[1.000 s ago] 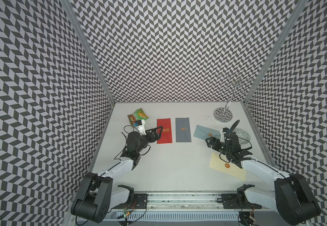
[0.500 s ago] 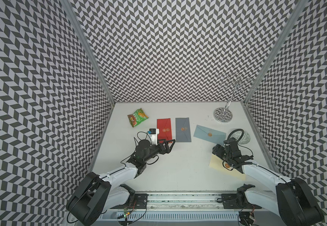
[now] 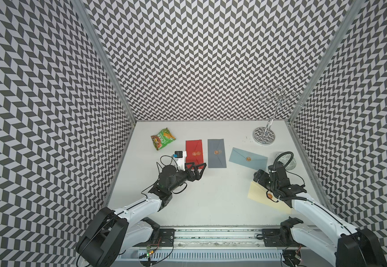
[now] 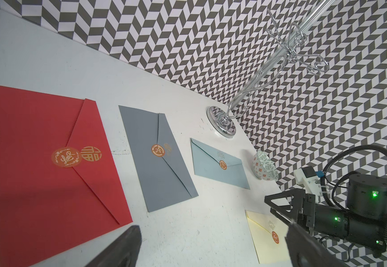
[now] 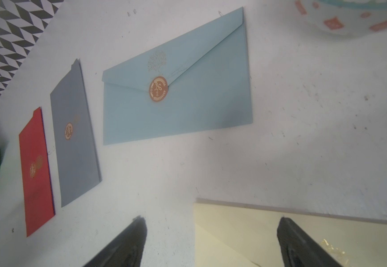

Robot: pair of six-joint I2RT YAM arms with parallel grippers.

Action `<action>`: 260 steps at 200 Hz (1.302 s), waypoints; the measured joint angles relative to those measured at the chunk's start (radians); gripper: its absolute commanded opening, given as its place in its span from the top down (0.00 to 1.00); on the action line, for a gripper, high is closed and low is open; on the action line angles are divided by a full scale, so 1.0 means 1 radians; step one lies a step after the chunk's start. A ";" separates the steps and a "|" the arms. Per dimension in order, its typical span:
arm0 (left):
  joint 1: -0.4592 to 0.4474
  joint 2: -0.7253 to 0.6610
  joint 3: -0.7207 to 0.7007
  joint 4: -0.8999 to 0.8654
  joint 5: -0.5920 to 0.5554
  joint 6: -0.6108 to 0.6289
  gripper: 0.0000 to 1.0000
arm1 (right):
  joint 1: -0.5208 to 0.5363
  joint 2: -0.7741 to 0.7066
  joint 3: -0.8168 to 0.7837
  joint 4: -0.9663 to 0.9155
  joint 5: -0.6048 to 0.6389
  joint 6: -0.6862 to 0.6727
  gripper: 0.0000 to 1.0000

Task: Open the envelope
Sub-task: Adjust the envelope at the center of the board.

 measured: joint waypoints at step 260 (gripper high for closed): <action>-0.001 -0.057 -0.019 -0.013 0.042 0.008 0.00 | 0.369 0.058 0.033 0.094 -0.113 0.048 0.08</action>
